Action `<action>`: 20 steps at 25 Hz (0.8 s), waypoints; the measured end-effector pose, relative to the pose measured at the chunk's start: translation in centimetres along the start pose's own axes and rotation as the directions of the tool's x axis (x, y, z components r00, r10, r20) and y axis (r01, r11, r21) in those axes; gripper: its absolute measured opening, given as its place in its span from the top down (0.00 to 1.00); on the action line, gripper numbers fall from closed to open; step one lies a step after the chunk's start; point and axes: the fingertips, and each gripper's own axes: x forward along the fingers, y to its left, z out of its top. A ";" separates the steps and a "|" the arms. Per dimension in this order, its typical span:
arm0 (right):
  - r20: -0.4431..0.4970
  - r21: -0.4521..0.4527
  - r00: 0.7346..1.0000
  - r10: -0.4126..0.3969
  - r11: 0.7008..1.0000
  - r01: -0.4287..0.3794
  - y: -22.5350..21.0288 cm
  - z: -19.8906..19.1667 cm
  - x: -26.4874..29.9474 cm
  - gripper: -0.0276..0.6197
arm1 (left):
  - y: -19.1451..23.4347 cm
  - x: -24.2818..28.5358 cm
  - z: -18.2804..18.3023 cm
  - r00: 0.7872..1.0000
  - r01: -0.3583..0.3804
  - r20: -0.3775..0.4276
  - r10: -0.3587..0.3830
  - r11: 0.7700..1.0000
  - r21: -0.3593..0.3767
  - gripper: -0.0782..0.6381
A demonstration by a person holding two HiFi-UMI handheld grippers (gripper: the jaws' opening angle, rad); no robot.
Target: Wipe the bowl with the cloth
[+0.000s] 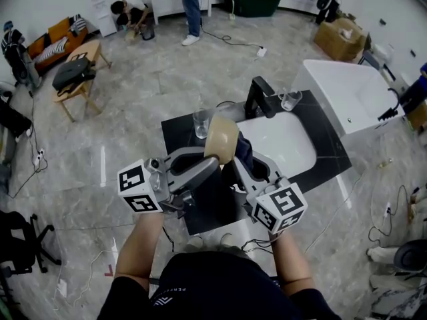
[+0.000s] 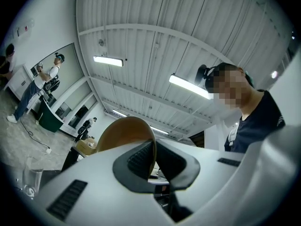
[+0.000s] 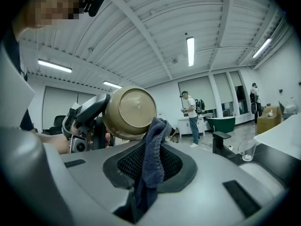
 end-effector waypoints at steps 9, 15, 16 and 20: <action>-0.030 -0.009 0.998 0.061 0.998 -0.062 2.2 -0.9 0.0 0.85 | 0.9 0.6 0.4 0.998 -0.063 0.015 0.063 0.998 0.030 0.87; -0.044 -0.007 0.993 0.107 0.994 -0.107 3.9 -1.2 -0.2 0.85 | 1.5 0.7 -0.3 0.991 -0.133 -0.022 0.136 0.985 0.109 0.87; -0.046 -0.010 0.992 0.115 0.993 -0.115 4.1 -1.3 -0.2 0.85 | 1.6 0.7 -0.4 0.988 -0.146 -0.025 0.150 0.981 0.129 0.87; -0.055 -0.026 0.988 0.144 0.989 -0.146 5.1 -1.2 -0.3 0.85 | 2.2 0.5 -0.7 0.981 -0.184 -0.034 0.192 0.969 0.162 0.87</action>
